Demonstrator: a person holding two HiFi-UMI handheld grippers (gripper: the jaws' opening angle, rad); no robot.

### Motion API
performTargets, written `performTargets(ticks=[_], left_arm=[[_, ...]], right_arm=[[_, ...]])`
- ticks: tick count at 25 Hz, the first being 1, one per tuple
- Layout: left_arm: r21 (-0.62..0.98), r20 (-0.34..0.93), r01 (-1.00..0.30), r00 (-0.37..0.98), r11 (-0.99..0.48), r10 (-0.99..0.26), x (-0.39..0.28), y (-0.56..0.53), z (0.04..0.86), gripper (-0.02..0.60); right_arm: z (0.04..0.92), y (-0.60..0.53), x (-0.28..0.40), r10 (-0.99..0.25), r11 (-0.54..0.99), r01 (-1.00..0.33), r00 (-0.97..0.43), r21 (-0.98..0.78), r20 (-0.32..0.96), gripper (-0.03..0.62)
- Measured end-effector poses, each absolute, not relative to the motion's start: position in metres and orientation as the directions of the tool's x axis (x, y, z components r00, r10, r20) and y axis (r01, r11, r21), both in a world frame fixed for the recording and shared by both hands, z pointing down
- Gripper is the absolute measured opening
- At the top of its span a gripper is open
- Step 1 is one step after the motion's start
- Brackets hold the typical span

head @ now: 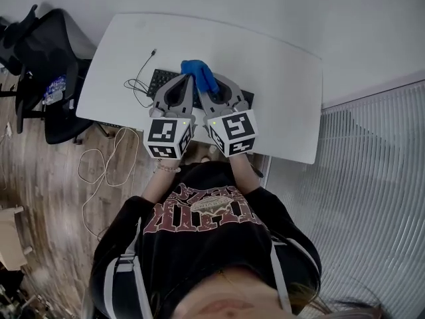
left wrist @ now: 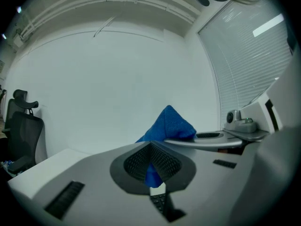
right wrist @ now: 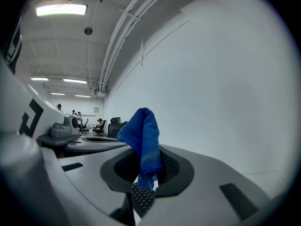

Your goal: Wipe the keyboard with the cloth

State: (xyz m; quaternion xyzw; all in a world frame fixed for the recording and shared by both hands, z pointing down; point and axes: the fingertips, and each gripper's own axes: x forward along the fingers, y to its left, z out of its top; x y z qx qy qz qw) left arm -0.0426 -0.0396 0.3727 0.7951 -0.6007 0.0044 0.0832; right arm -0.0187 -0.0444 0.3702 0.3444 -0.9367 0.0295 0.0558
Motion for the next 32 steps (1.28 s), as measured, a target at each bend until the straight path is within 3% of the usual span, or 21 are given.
performTargets(ticks=[17,32], left_arm=[[0.114,0.209,-0.914,0.406,-0.39,-0.89,-0.128,-0.132,0.424,0.034],[0.088,0.514,-0.94,0.326,-0.33,-0.793,-0.233,-0.135,0.587,0.034]], right_arm=[[0.413,-0.137,-0.095,-0.732,0.65,-0.757,-0.649,-0.072,0.208,0.064],[0.495,-0.169,-0.149,-0.705,0.588,-0.786,-0.614,-0.192,0.355,0.064]])
